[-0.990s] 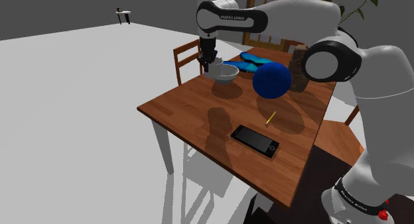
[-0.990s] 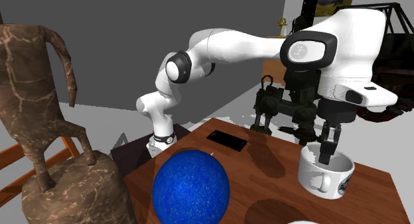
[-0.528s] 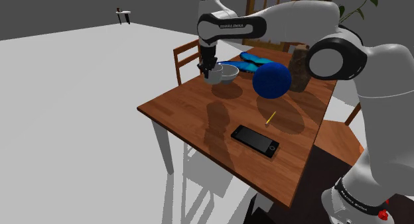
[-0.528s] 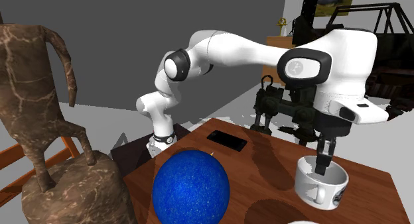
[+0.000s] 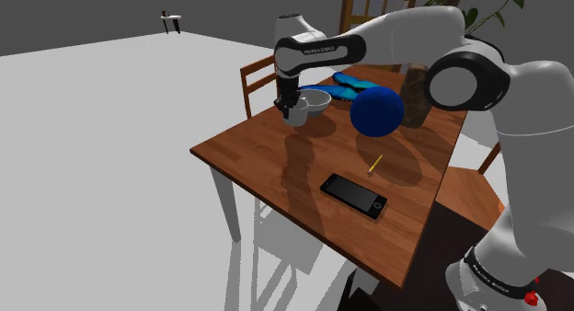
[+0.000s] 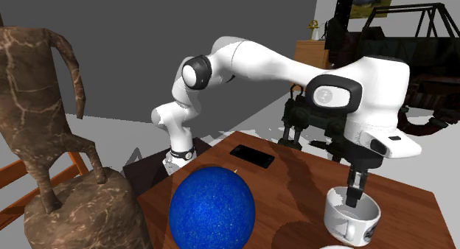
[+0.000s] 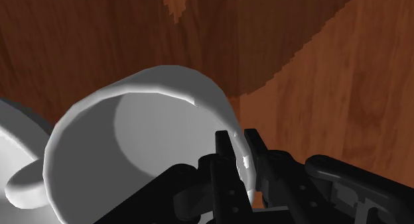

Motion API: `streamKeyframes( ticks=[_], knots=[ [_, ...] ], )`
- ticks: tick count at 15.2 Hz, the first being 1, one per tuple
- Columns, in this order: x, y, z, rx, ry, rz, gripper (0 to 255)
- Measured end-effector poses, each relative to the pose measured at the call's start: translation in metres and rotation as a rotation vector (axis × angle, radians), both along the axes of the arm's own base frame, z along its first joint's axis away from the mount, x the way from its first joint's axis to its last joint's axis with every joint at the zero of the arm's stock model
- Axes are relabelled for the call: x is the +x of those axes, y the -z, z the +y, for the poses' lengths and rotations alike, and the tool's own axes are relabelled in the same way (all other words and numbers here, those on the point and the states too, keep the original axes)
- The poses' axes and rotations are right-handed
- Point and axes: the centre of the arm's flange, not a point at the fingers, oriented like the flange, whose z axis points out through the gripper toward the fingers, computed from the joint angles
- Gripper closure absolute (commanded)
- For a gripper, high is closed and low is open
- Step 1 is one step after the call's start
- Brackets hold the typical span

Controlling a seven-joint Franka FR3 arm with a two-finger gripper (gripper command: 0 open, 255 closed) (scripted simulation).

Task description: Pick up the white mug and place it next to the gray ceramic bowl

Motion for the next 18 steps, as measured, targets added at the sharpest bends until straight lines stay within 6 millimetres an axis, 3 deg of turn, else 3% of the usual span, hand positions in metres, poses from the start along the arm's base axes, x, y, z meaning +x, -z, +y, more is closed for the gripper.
streamKeyframes(
  ticks=[5,12,13,18],
  knots=[
    [0.0,0.026,0.0,0.0,0.0,0.0,255],
    [-0.001,0.032,0.0,0.0,0.0,0.0,255],
    [-0.001,0.032,0.0,0.0,0.0,0.0,0],
    [-0.001,0.031,0.0,0.0,0.0,-0.001,0]
  ],
)
